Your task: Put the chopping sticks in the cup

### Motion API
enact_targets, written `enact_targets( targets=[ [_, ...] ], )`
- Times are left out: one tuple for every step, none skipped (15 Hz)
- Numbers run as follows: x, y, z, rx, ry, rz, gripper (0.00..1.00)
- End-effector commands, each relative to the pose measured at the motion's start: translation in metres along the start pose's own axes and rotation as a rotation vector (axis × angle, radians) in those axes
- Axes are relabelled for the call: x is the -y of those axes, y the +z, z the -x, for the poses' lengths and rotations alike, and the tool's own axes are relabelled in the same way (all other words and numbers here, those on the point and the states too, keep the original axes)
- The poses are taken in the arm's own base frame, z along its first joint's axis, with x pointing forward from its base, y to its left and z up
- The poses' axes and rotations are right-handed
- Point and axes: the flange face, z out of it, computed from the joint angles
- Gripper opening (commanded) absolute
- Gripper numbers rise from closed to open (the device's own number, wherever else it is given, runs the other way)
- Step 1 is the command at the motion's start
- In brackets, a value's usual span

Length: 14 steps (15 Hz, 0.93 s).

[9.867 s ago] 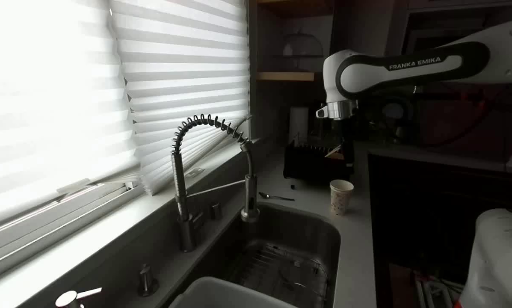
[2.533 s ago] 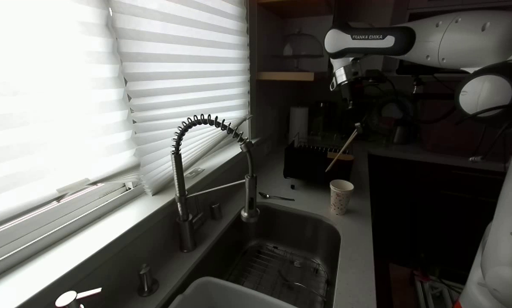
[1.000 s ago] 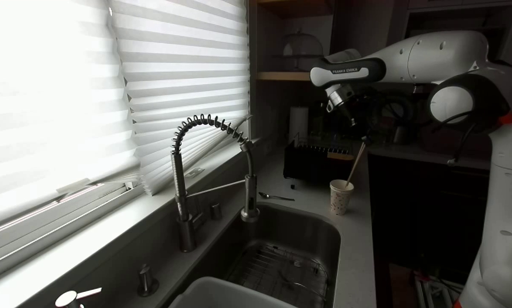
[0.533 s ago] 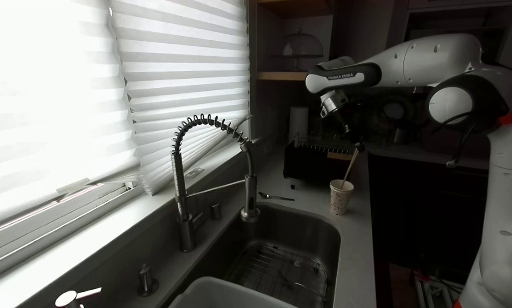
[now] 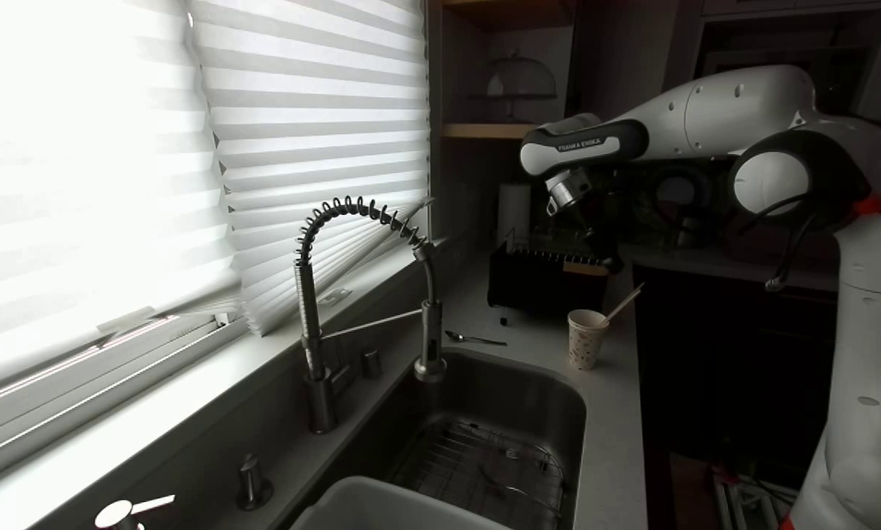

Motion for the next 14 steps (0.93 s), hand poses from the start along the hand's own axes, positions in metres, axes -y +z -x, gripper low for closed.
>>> enact_targets(
  targets=[
    [-0.001,0.005,-0.002,-0.022,0.027,-0.012,0.92],
    [-0.001,0.005,-0.001,-0.026,0.029,-0.01,0.99],
    [-0.001,0.004,-0.001,-0.038,0.027,-0.012,1.0],
    [0.0,0.001,-0.002,-0.066,0.015,-0.011,1.0],
    [0.001,-0.001,-0.002,-0.087,0.014,-0.006,1.0],
    [0.002,-0.005,-0.002,-0.115,0.01,-0.006,1.0],
    [0.003,-0.007,-0.002,-0.135,0.012,-0.005,1.0],
    [0.004,-0.01,-0.001,-0.153,0.016,-0.001,1.0],
    [0.004,-0.013,0.002,-0.173,0.02,0.001,1.0],
    [0.004,-0.016,0.004,-0.191,0.027,0.004,0.99],
    [0.005,-0.019,0.007,-0.208,0.032,0.007,1.0],
    [0.005,-0.022,0.012,-0.224,0.041,0.009,1.0],
    [0.006,-0.025,0.016,-0.236,0.046,0.012,1.0],
    [0.006,-0.028,0.021,-0.254,0.058,0.02,1.0]
  ],
)
